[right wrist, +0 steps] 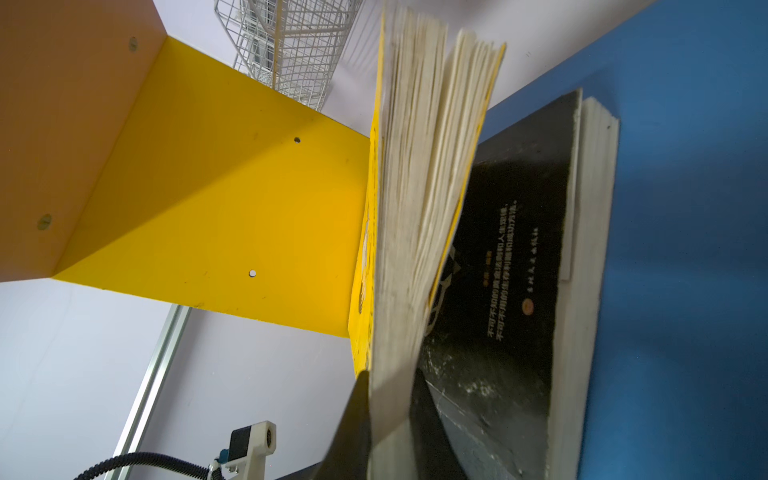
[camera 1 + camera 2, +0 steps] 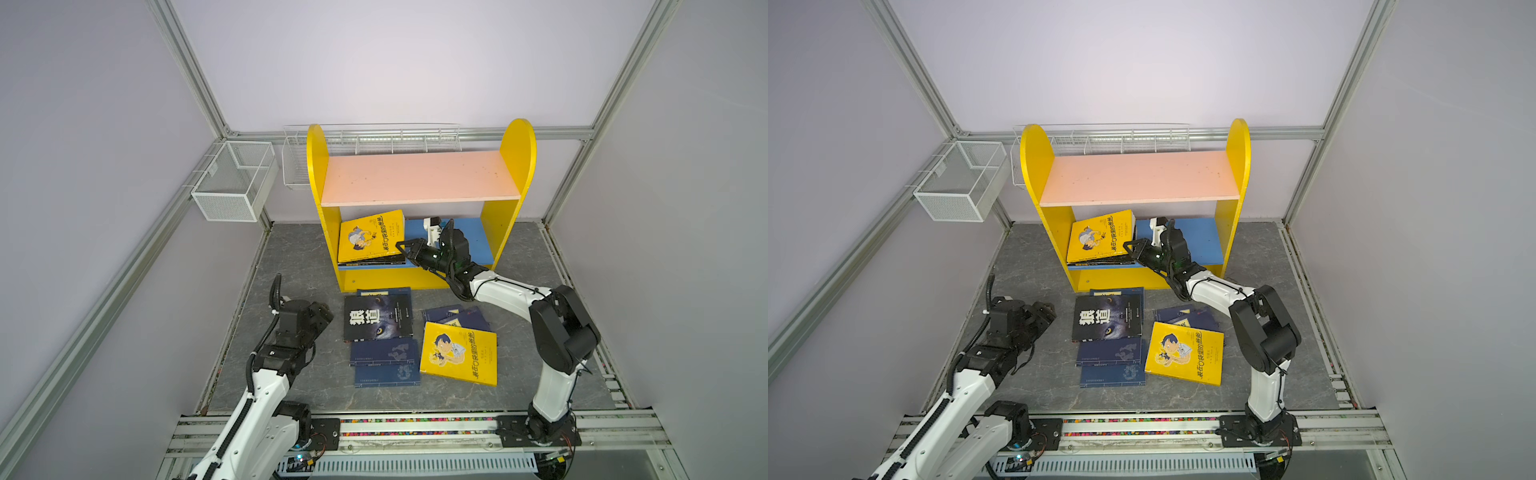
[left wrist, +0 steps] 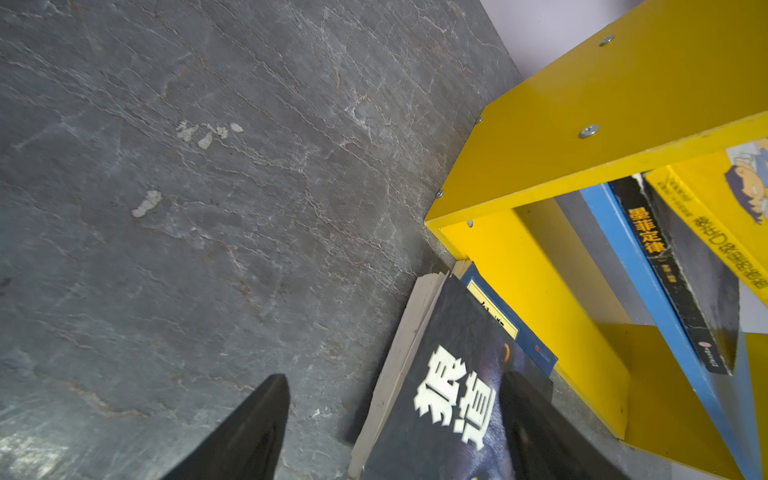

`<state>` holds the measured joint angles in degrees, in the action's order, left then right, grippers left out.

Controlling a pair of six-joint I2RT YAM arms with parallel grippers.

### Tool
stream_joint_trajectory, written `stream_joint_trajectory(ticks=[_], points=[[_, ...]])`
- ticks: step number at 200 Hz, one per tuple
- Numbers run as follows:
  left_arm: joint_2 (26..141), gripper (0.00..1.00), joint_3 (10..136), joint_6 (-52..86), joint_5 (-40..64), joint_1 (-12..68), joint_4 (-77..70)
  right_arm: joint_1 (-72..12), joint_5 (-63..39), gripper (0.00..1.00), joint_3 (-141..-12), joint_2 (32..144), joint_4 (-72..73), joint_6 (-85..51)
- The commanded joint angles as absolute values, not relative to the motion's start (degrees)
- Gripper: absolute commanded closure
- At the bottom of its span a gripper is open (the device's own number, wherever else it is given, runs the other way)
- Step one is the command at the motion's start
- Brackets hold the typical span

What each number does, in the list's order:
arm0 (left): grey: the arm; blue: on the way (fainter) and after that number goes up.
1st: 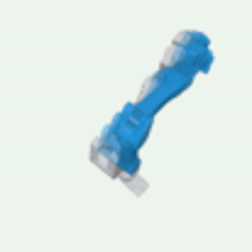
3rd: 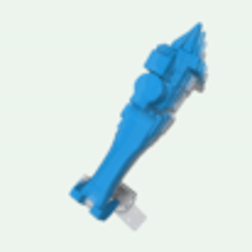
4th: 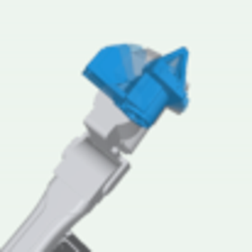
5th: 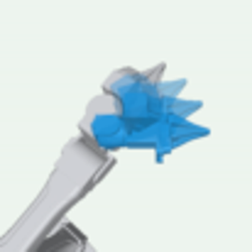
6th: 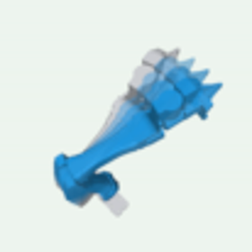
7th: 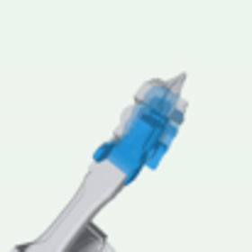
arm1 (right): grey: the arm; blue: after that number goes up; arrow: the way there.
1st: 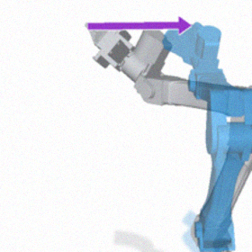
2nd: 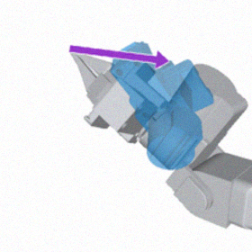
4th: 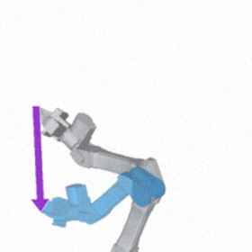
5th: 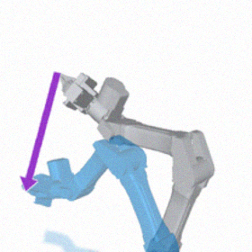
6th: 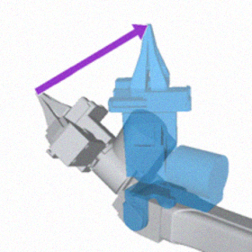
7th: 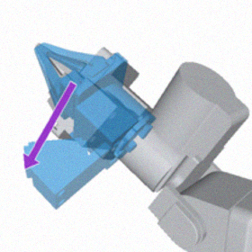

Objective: Stacking books/files
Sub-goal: Place the book on the bookshelf.

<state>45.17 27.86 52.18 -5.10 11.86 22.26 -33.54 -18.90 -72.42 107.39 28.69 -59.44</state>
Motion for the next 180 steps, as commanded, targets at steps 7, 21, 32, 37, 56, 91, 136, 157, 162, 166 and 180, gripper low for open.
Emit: stream_joint_trajectory(ticks=[7, 21, 32, 37, 56, 91, 136, 157, 162, 166, 180], points=[[44.84, 0.2, 29.8, 51.42, -5.93, 11.95, 24.05, -34.8, -19.07, 0.93, -74.42, 108.78, 32.02, -60.84], [44.58, 0.2, 29.8, 51.33, -6.14, 11.95, 24.24, -35.2, -19.04, 0.93, -74.96, 108.99, 29.97, -60.18], [44.63, 0.2, 29.84, 51.36, -6.14, 11.95, 24.19, -35.47, -18.85, 0.93, -75.58, 108.98, 27.98, -59.25], [44.48, 0.2, 29.84, 51.39, -6.23, 11.95, 24.27, -35.67, -18.67, 0.92, -75.95, 108.86, 26.67, -58.57], [44.52, 0.2, 29.84, 51.56, -6.26, 11.95, 24.36, -36.36, -16.96, 0.86, -78.4, 108.13, 19.15, -54.89], [44.61, 0.2, 29.83, 51.76, -6.26, 11.93, 24.5, -37.53, -12.44, 0.65, -84.88, 107.59, 3.14, -47.53], [44.6, 0.2, 29.88, 51.95, -6.75, 11.95, 24.89, -39.35, -5.24, 0.45, -91.09, 108.18, -11.51, -40.23], [44.65, 0.2, 29.97, 51.93, -6.83, 11.95, 25.01, -40.22, -1.62, 0.32, -93.93, 108.85, -17.23, -37.45], [44.62, 0.2, 29.97, 51.96, -6.83, 11.95, 24.98, -40.36, -1.24, 0.29, -94.43, 108.97, -18.08, -36.79], [44.71, 0.2, 29.97, 51.94, -6.83, 11.95, 24.99, -40.35, -0.42, 0.25, -94.95, 109.07, -19.12, -36.3], [44.91, 0.2, 30.01, 51.97, -6.82, 11.91, 24.98, -40.46, 1.6, 0.19, -95.7, 109.01, -21.02, -35.22]])
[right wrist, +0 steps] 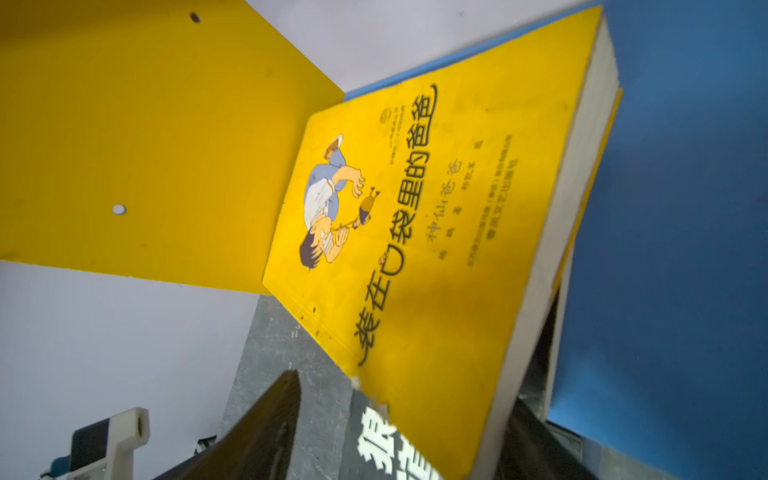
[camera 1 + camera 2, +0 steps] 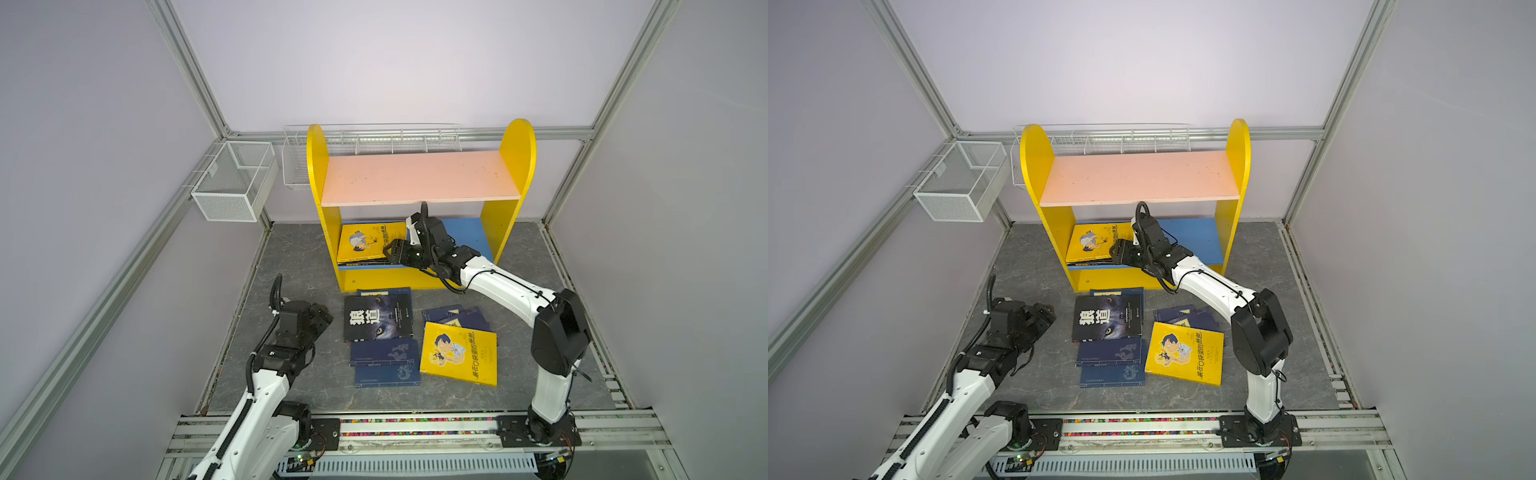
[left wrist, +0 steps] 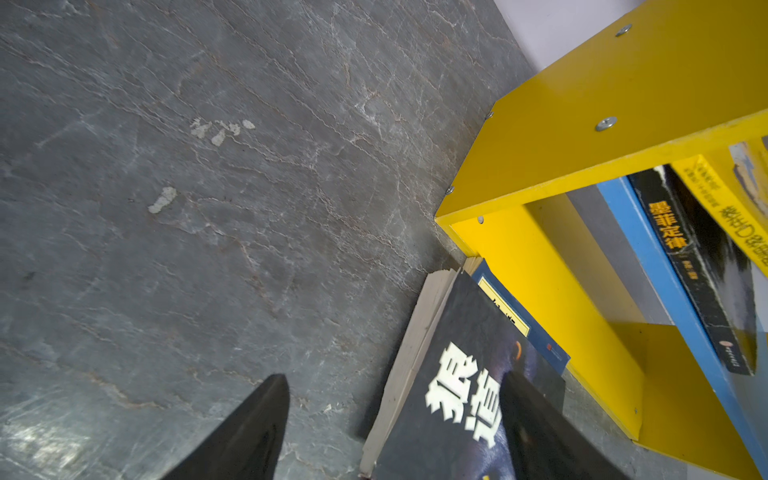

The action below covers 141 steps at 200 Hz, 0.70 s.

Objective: Stacking books/files
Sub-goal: Place the book on the bookshelf.

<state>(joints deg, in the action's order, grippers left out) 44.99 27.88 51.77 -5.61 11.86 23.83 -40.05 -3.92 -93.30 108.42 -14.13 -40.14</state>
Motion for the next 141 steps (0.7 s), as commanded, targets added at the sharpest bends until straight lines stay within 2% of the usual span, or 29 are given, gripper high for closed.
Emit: stream_joint_trajectory(ticks=[1, 16, 48, 141], points=[[44.91, 0.2, 30.04, 51.96, -6.84, 11.93, 24.97, -40.44, 1.68, 0.19, -95.75, 109.0, -21.1, -35.1], [45.32, 0.2, 30.14, 51.96, -6.7, 11.94, 24.98, -40.44, 3.92, 0.13, -96.58, 108.89, -23.44, -33.94], [46.02, 0.2, 30.32, 51.78, -6.5, 11.95, 24.76, -40.24, 5.52, 0.13, -96.6, 108.63, -24.41, -32.09], [46.6, 0.2, 30.33, 51.78, -6.23, 11.95, 24.15, -37.56, -1.58, 0.28, -102.14, 114.59, -24.61, -29.33]])
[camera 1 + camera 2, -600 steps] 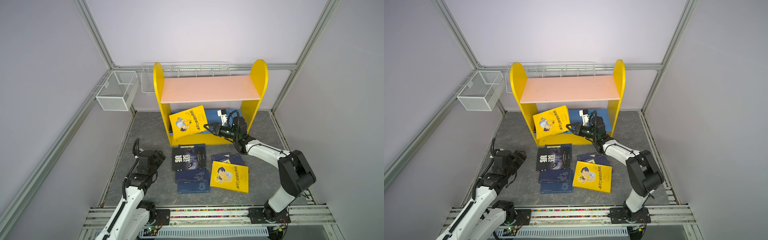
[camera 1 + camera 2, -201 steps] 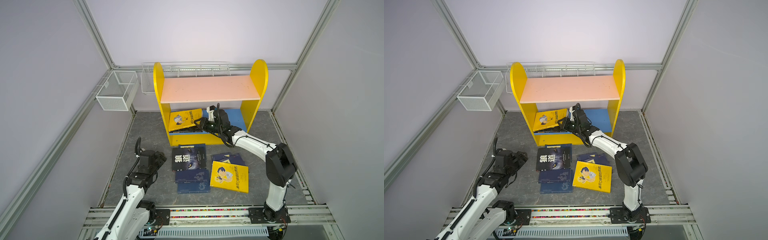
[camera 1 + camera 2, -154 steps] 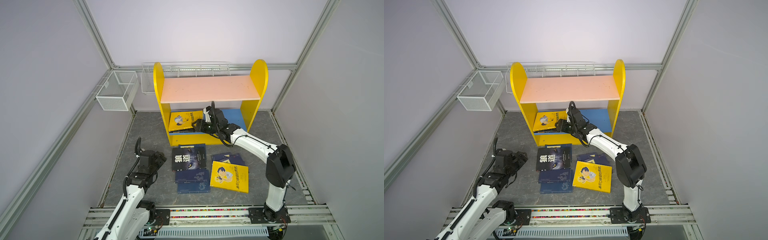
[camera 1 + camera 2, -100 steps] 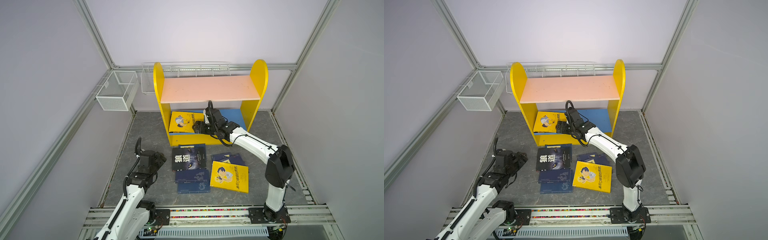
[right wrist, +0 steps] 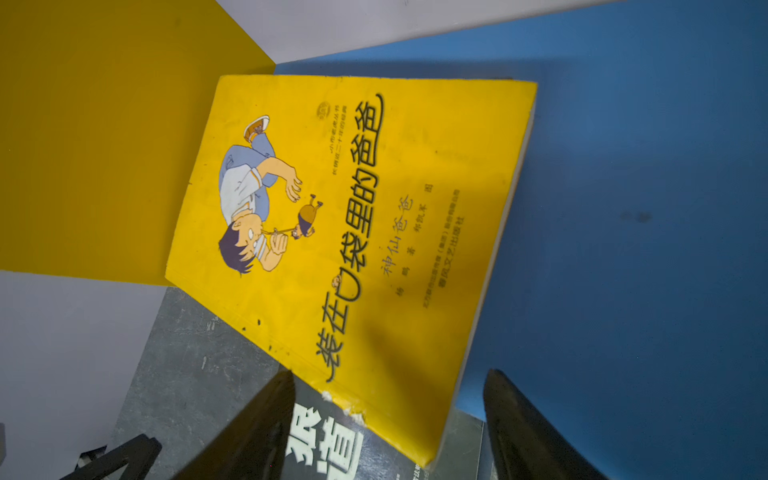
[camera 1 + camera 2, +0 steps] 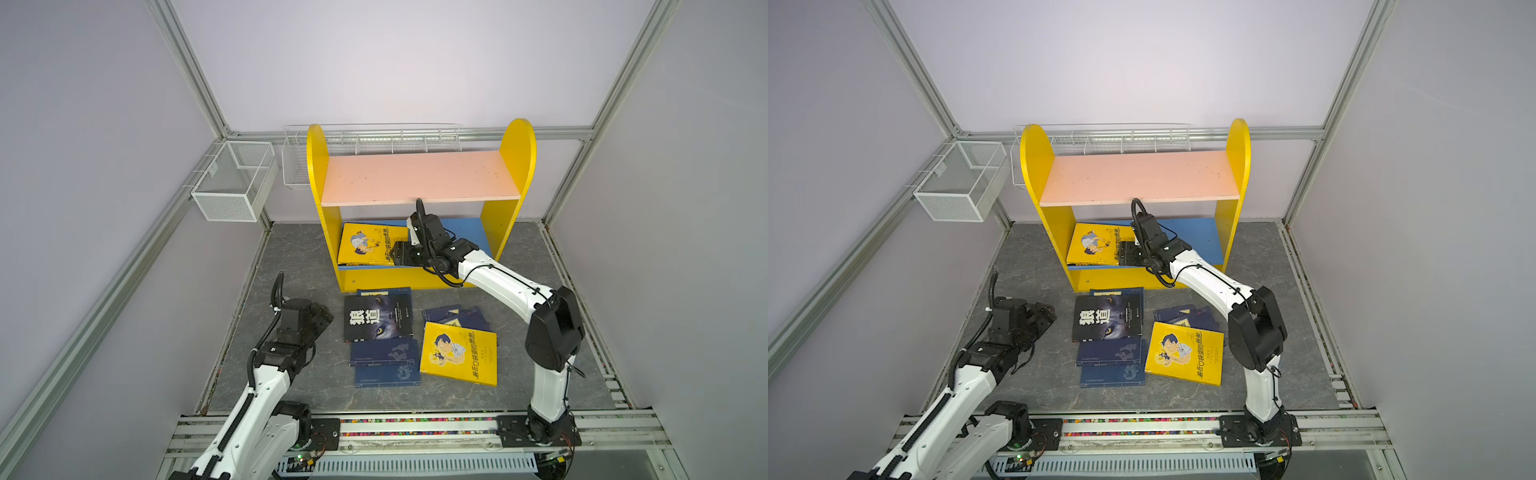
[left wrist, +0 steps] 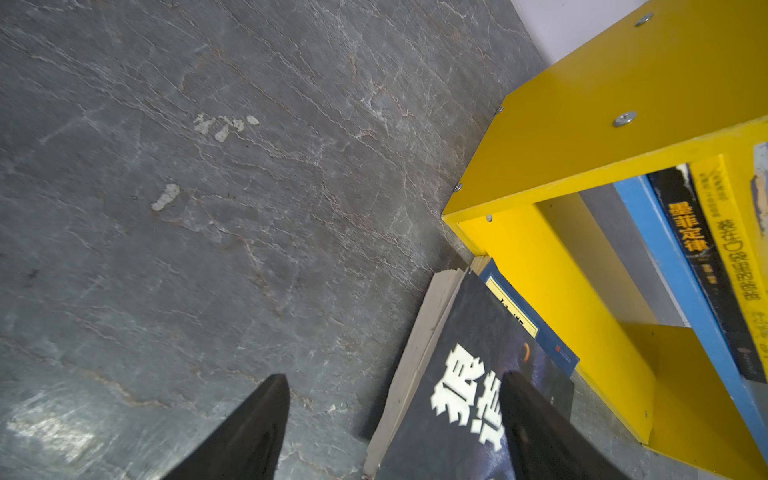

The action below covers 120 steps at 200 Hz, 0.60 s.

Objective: Stacking books/files
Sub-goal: Place the book on the bookshelf.

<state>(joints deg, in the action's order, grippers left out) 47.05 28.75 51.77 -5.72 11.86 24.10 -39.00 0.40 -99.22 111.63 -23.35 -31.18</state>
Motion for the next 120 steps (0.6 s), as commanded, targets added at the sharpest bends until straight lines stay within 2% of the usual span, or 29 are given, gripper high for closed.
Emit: stream_joint_trajectory(ticks=[1, 42, 65, 120], points=[[46.59, 0.2, 30.33, 51.77, -6.19, 11.91, 24.2, -37.59, -1.58, 0.28, -102.31, 114.73, -24.74, -29.26], [46.44, 0.2, 30.33, 51.75, -6.32, 11.94, 24.48, -36.84, -1.94, 0.29, -106.8, 117.85, -27.77, -28.02], [46.41, 0.2, 30.32, 51.68, -6.41, 11.95, 24.52, -35.94, 0.33, 0.29, -104.79, 115.97, -26.74, -26.87], [47.37, 0.2, 30.32, 51.8, -5.8, 11.91, 23.73, -34.28, -2.66, 0.3, -103.79, 115.76, -26.13, -26.31]])
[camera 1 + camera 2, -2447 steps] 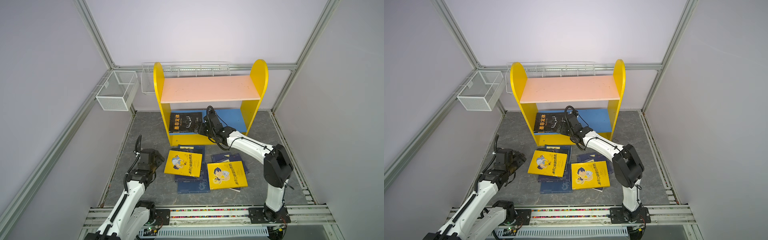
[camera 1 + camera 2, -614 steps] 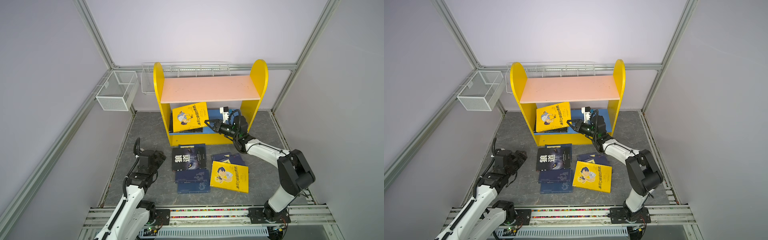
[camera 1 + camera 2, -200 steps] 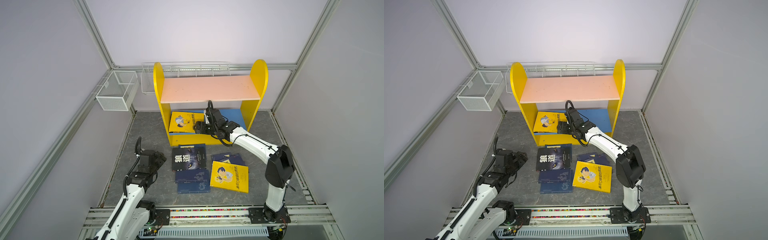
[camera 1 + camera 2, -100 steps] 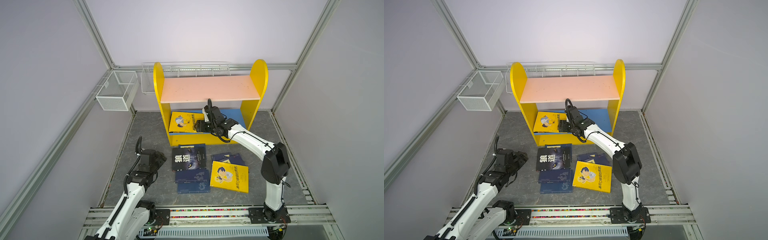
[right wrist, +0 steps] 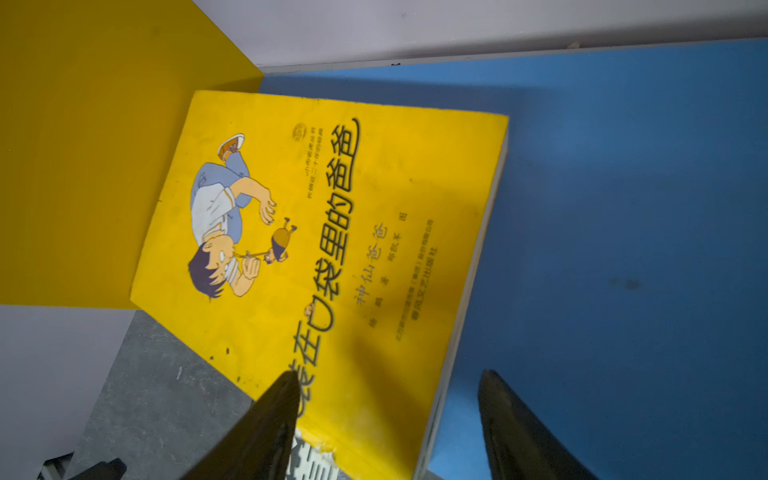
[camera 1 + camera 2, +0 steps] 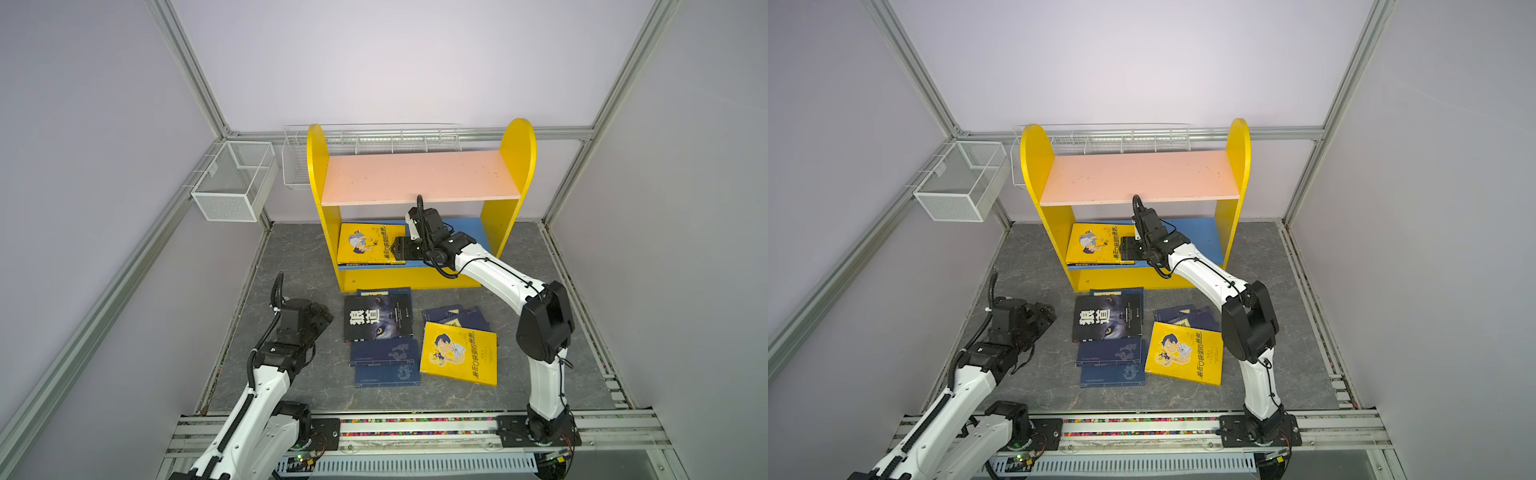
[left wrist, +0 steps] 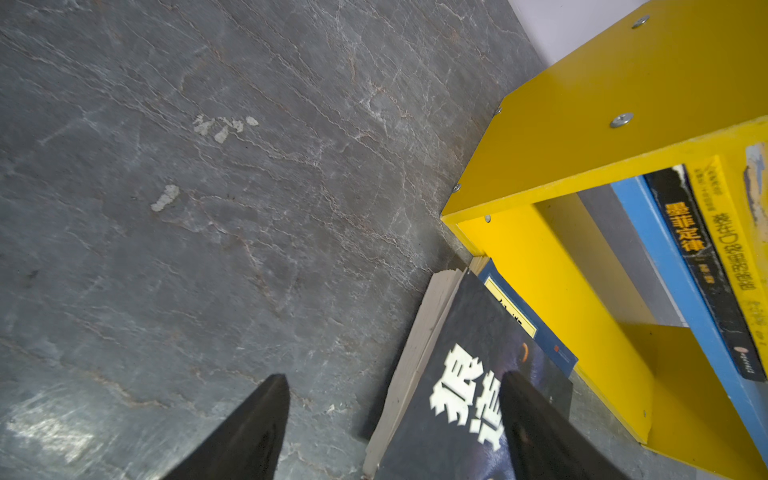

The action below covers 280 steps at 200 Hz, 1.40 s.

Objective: Stacking books/files
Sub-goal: Place the book on the bookshelf, then pick up the book from the books.

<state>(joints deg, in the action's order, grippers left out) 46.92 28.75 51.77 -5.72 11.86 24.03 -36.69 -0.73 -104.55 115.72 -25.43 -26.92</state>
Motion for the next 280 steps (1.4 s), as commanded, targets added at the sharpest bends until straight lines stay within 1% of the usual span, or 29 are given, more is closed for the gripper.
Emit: stream_joint_trajectory(ticks=[1, 44, 70, 114, 126, 137, 161, 179, 203, 233, 261, 280], points=[[47.37, 0.2, 30.32, 51.79, -5.8, 11.93, 23.69, -34.28, -2.78, 0.3, -103.79, 115.8, -26.07, -26.34], [47.43, 0.2, 30.32, 50.99, -5.77, 11.94, 23.52, -34.52, -5.26, 0.34, -107.37, 119.2, -25.69, -26.68], [48.05, 0.2, 30.72, 49.54, -6.01, 11.94, 23.21, -34.47, -6.09, 0.34, -110.57, 121.06, -26.54, -25.87], [52.09, 0.2, 33.36, 41.48, -5.7, 11.88, 24.98, -34.51, -6.99, 0.34, -112.04, 122.39, -27.59, -25.85], [53.38, 0.2, 34.15, 39.07, -4.61, 11.88, 25.65, -34.75, -5.62, 0.34, -110.05, 121.04, -27.38, -25.89], [54.73, 0.21, 34.69, 36.84, -2.97, 11.95, 25.86, -35.06, -2.35, 0.32, -106.41, 118.46, -26.15, -26.0], [58.1, 0.22, 35.5, 33.21, 0.95, 11.95, 26.28, -35.51, 7.02, 0.28, -95.78, 109.18, -22.28, -25.78], [60.83, 0.22, 36.09, 32.09, 2.22, 12.05, 26.71, -36.23, 8.72, 0.28, -87.1, 101.9, -20.49, -24.65], [64.5, 0.22, 36.8, 31.17, 3.77, 12.44, 26.19, -38.55, 3.5, 0.27, -77.68, 96.27, -21.1, -20.87], [69.11, 0.22, 38.43, 30.38, 5.72, 13.24, 25.44, -41.68, -8.08, 0.27, -67.89, 95.82, -19.82, -17.99], [72.57, 0.22, 40.24, 29.45, 5.77, 15.53, 25.67, -43.24, -15.61, 0.27, -66.4, 100.55, -17.76, -18.57], [75.25, 0.22, 42.01, 28.73, 4.8, 17.23, 26.87, -43.3, -17.23, 0.28, -68.26, 103.92, -18.19, -18.71]])
